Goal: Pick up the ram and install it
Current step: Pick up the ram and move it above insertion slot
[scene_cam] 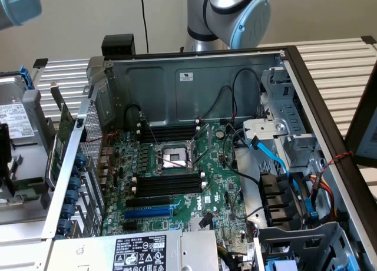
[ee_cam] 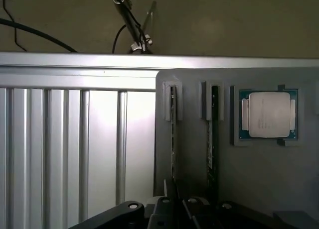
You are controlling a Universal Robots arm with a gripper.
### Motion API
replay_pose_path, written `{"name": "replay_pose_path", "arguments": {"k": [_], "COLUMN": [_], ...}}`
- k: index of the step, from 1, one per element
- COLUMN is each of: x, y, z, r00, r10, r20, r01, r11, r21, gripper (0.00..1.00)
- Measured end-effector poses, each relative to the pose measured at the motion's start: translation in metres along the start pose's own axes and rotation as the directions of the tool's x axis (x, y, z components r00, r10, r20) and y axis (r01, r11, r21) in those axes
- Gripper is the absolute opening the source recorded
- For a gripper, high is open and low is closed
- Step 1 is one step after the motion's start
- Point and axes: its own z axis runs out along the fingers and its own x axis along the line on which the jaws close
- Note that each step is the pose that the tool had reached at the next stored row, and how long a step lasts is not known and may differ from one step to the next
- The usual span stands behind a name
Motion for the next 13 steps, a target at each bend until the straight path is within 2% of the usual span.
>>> {"name": "replay_pose_path", "arguments": {"k": [13], "x": [0.001], "y": [-0.001], "z": [-0.0571], "r00": [1.0], "r10": [0.001], "r20": [0.0001], "r01": [-0.001], "r11": [1.0], "r21": [0.0004], "gripper": [0.12]}}
